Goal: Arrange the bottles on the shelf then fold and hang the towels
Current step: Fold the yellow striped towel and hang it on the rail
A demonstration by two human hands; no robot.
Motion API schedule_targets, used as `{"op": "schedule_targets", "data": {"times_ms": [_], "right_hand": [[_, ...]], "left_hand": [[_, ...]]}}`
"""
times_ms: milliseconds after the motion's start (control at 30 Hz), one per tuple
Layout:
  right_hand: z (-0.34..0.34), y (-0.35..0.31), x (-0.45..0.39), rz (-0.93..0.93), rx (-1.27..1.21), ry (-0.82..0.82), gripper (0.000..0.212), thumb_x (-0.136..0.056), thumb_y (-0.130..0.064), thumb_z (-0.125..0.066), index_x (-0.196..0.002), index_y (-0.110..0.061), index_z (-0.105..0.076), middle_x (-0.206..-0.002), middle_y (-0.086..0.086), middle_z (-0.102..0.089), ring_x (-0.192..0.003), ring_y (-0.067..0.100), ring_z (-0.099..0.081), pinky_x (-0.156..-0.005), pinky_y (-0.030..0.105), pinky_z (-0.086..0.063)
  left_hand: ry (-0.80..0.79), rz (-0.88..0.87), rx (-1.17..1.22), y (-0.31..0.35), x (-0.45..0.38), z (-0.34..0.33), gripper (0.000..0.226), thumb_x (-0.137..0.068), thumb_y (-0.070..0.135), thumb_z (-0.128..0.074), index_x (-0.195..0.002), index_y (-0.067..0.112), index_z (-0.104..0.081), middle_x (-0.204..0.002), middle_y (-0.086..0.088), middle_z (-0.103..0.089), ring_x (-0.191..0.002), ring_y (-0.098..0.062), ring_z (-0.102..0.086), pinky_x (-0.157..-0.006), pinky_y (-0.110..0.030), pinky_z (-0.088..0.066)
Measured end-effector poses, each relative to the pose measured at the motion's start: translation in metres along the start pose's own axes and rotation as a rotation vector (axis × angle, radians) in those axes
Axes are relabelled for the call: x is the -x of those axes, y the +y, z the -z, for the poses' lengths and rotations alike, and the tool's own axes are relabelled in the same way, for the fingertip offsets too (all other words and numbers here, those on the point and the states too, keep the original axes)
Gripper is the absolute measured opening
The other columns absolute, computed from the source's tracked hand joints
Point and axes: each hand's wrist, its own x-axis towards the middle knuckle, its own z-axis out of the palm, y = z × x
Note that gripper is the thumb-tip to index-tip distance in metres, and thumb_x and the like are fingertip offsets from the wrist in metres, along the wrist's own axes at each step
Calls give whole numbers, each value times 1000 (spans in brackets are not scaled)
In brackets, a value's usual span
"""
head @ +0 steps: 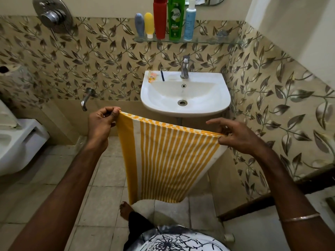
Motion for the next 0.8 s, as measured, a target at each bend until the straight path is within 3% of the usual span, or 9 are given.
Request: {"op": "schedule_targets", "data": {"times_ms": [100, 233, 300, 400, 500, 567, 733, 800], "right_hand": [[-3, -18, -1, 46, 88, -145, 75, -88, -21, -74, -134, -66, -34, -96, -3, -60, -80, 12, -61, -69, 31, -54], [-27, -46, 0, 192, 505, -489, 89, -96, -40, -61, -144, -69, 8, -112, -7, -61, -86, 7, -55, -76, 28, -49], [-43, -54, 2, 288, 675, -600, 96, -96, -39, -59, -144, -65, 20, -101, -5, -58, -79, 10, -53, -67, 25, -43], [-59, -57, 3, 334, 785, -686, 99, -94, -31, -59, -146, -62, 19, -75, -10, -42, -62, 10, -47, -53, 22, -36], [-67, -51, -5, 243, 739, -716, 105, -91, -30, -61, -147, -56, 23, -84, -7, -47, -68, 11, -51, -60, 25, -48], [-68, -46, -12, 143, 676, -715, 115, -86, -25, -64, -141, -60, 30, -99, 1, -57, -77, 17, -57, -71, 36, -59], [-68, -48, -22, -59, 463, -676, 134, -69, -8, -68, -134, -67, 32, -95, 12, -65, -73, 29, -67, -65, 49, -61], [-70, -54, -23, -135, 362, -662, 139, -69, -2, -72, -142, -57, 33, -113, 15, -64, -84, 30, -68, -71, 48, -62]], "left_hand": [[38, -7, -29, -4, -4, -1, 19, -96, 18, -62, -113, 14, -69, -88, 7, -64, -74, -5, -52, -65, -22, -45], [23, 31, -29, -6, -12, 0, 19, -96, 18, -63, -112, 10, -70, -84, -1, -67, -63, -8, -59, -58, -19, -52], [-4, 27, -29, -8, -13, -3, 19, -95, 16, -64, -111, 7, -70, -84, -3, -68, -63, -8, -63, -58, -18, -54], [-50, 6, -22, -8, -8, -9, 16, -95, 13, -64, -108, 7, -70, -83, -5, -68, -62, -7, -65, -58, -16, -55], [-71, -17, -12, -7, -4, -12, 15, -95, 11, -63, -107, 5, -70, -82, -7, -67, -58, -4, -64, -58, -16, -56], [-79, -20, -11, -8, -2, -9, 17, -95, 12, -63, -108, 4, -70, -84, -8, -68, -61, -7, -65, -61, -18, -57], [-91, 1, -10, -12, 5, -5, 16, -94, 13, -64, -108, 8, -70, -86, -5, -70, -64, -5, -67, -62, -19, -58], [-97, 14, -16, -14, 10, -6, 14, -94, 15, -65, -106, 11, -71, -87, -3, -71, -72, -12, -67, -63, -23, -57]]}}
